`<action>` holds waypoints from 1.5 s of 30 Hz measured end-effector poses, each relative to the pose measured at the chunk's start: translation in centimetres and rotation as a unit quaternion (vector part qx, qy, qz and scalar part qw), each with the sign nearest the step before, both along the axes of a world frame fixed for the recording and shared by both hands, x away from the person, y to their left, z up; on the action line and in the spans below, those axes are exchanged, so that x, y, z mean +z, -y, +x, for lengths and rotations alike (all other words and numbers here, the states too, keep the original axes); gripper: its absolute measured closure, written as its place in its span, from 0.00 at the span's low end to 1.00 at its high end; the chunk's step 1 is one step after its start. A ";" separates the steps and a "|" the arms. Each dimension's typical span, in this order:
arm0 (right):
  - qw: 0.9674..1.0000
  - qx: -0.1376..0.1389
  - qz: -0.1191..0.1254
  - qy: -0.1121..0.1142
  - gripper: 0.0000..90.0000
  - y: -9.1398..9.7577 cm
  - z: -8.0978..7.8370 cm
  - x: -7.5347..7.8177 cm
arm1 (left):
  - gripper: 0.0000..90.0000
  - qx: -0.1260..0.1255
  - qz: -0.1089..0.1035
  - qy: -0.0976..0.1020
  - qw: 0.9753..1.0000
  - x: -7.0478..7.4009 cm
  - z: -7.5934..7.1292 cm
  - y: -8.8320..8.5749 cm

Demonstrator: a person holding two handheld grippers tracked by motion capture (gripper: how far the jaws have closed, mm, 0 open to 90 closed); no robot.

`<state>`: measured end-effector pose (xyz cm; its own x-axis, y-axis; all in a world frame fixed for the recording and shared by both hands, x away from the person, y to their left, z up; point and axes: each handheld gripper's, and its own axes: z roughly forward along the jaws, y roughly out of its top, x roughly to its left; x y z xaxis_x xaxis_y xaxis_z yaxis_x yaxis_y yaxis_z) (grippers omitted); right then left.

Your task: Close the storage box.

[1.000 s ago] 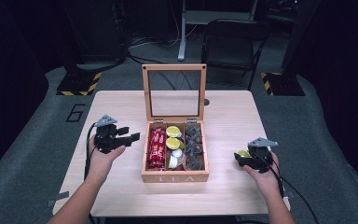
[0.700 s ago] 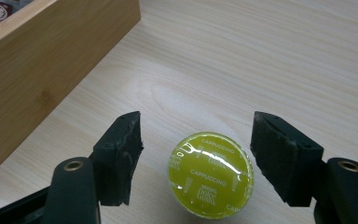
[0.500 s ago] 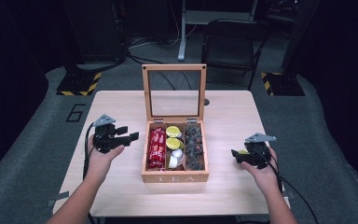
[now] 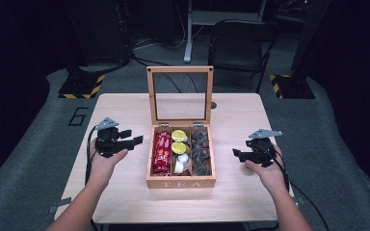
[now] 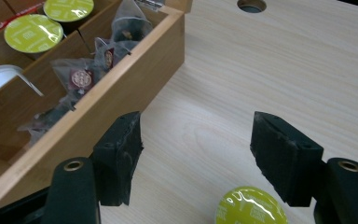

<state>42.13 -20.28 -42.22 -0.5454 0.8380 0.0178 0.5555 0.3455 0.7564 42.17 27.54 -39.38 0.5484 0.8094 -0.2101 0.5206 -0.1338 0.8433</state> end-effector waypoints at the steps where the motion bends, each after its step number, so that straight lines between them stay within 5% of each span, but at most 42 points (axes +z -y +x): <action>1: 1.000 0.001 0.002 0.000 0.37 -0.2 0.0 0.2 | 0.42 0.001 -0.001 0.000 1.000 0.0 0.0 0.0; 21: 0.999 0.039 0.009 0.000 0.37 -3.7 2.6 4.8 | 0.42 0.002 -0.007 0.001 1.000 0.7 0.1 0.0; 35: 0.998 0.054 0.020 0.001 0.37 -7.2 4.9 6.7 | 0.42 0.006 -0.010 0.000 1.000 0.7 0.2 -0.1; 45: 0.998 0.058 0.006 0.005 0.36 -8.4 7.4 7.2 | 0.42 0.002 -0.006 -0.002 1.000 0.7 0.6 -0.2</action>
